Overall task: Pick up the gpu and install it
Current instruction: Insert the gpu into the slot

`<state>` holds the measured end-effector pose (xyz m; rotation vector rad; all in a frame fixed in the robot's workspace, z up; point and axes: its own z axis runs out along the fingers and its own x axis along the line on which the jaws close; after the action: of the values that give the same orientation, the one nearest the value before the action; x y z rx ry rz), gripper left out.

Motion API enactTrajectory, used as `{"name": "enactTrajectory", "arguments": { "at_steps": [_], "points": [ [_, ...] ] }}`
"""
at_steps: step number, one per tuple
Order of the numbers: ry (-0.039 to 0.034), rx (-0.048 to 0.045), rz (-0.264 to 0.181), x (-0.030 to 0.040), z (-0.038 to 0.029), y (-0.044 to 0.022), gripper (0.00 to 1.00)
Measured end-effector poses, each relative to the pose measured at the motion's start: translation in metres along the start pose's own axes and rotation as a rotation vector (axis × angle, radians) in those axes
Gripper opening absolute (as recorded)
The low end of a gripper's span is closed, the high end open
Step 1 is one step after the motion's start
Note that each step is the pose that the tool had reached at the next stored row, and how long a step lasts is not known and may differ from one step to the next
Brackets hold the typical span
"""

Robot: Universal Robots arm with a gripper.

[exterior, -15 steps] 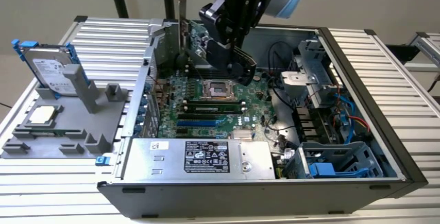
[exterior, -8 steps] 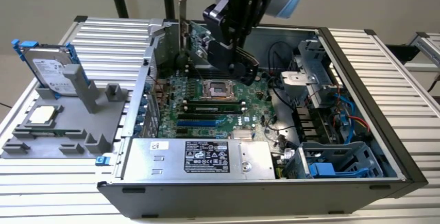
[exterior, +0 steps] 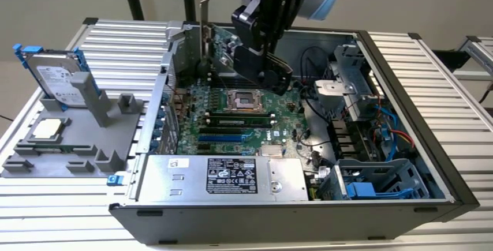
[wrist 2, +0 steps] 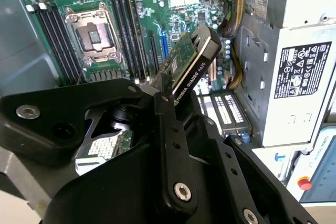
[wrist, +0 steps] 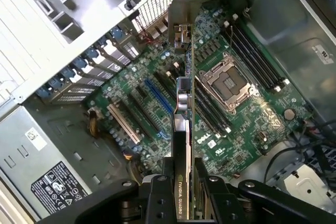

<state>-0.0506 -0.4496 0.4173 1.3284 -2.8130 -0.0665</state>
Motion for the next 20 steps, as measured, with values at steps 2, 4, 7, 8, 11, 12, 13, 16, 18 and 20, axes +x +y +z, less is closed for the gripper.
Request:
{"name": "enactTrajectory", "arguments": {
  "at_steps": [2, 4, 7, 8, 11, 12, 13, 16, 18, 20],
  "points": [
    [0.0006, 0.0001, -0.012, -0.0004, 0.0, -0.0004, 0.0],
    [0.0012, 0.0002, -0.023, -0.0007, 0.0, -0.0008, 0.0],
    [0.002, 0.0003, -0.041, -0.0011, 0.0, -0.0013, 0.0],
    [0.0024, 0.0004, -0.047, -0.0012, -0.0001, -0.0014, 0.0],
    [0.0033, 0.0006, -0.065, -0.0014, -0.0001, -0.0017, 0.0],
    [0.0037, 0.0006, -0.072, -0.0015, -0.0001, -0.0018, 0.0],
    [0.004, 0.0007, -0.079, -0.0015, -0.0001, -0.0018, 0.0],
    [0.0051, 0.0009, -0.099, -0.0016, -0.0001, -0.0019, 0.0],
    [0.0057, 0.001, -0.113, -0.0016, -0.0001, -0.002, 0.0],
    [0.0064, 0.0011, -0.127, -0.0016, -0.0001, -0.002, 0.0]
  ]
}}
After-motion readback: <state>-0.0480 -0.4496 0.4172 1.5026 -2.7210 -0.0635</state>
